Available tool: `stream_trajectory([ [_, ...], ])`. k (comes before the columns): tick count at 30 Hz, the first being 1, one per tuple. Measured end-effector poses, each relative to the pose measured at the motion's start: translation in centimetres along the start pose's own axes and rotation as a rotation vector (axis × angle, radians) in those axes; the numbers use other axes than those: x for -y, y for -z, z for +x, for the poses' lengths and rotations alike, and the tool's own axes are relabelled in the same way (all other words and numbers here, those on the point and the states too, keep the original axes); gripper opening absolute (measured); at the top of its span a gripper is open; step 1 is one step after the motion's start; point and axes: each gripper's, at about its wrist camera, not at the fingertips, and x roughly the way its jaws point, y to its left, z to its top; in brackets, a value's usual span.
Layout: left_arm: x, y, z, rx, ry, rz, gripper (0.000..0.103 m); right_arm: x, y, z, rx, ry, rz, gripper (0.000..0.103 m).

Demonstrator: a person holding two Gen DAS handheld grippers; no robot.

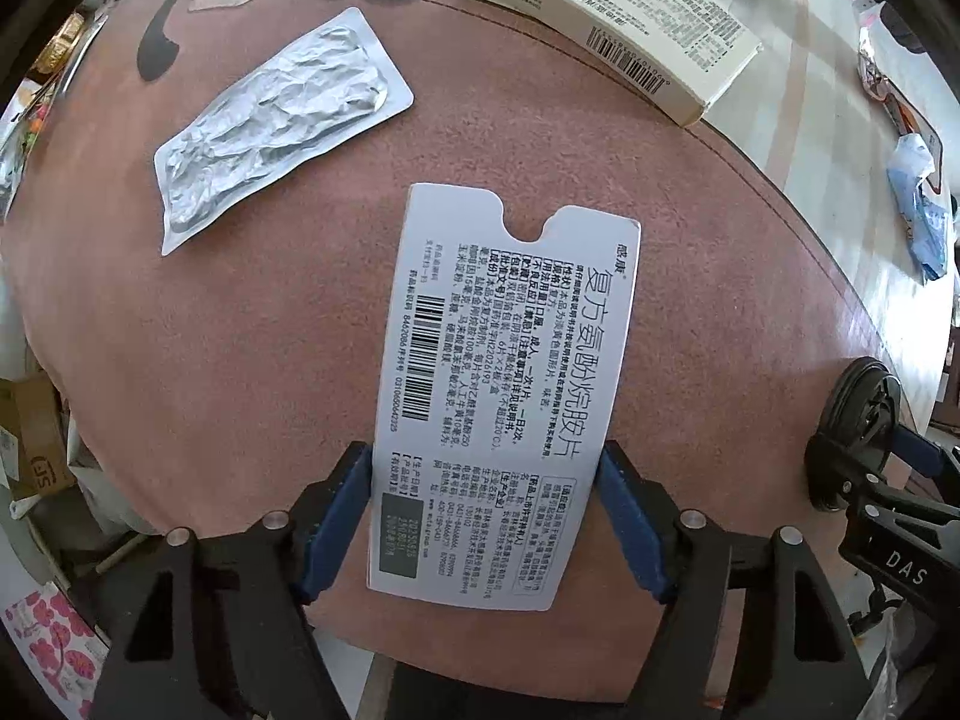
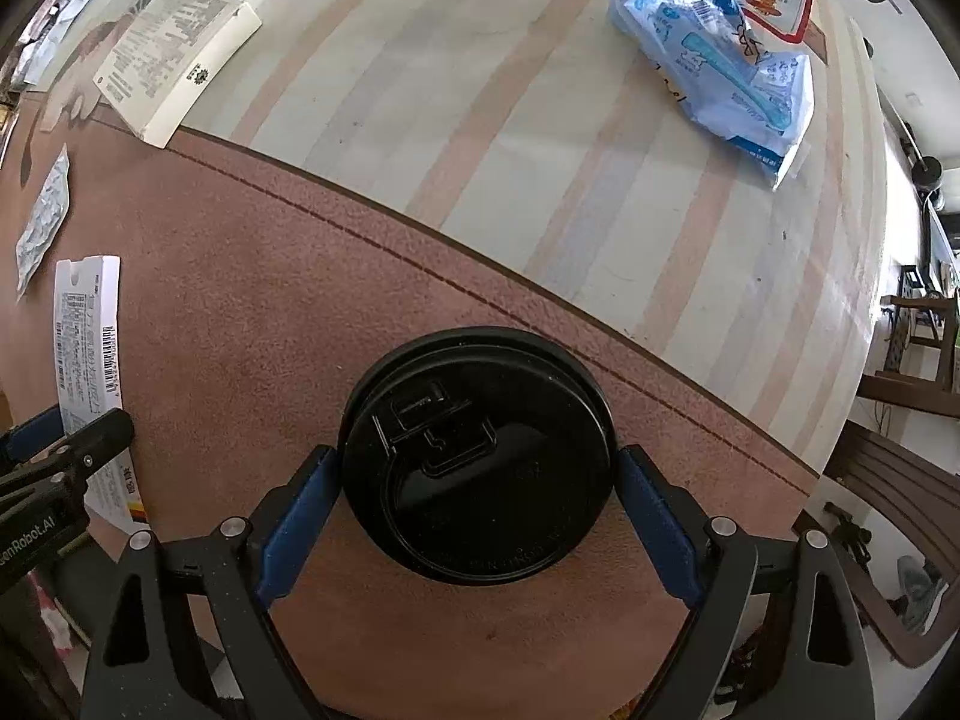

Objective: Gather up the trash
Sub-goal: 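Grasp the white medicine leaflet card with the left tool while the right tool grasps the black lid, then carry the card and black lid to the white bin and release them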

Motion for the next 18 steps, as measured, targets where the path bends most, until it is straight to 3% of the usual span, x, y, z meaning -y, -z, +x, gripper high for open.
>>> stream_trajectory([
  [6,0.0,1.2,-0.2,0.023,0.013,-0.003,0.072,0.2,0.1,-0.4,-0.006,0.005,-0.002,0.089],
  [18,-4.3,6.9,-7.9,0.202,0.071,-0.075,0.072,-2.3,2.4,-6.1,0.108,0.022,-0.079,0.089],
])
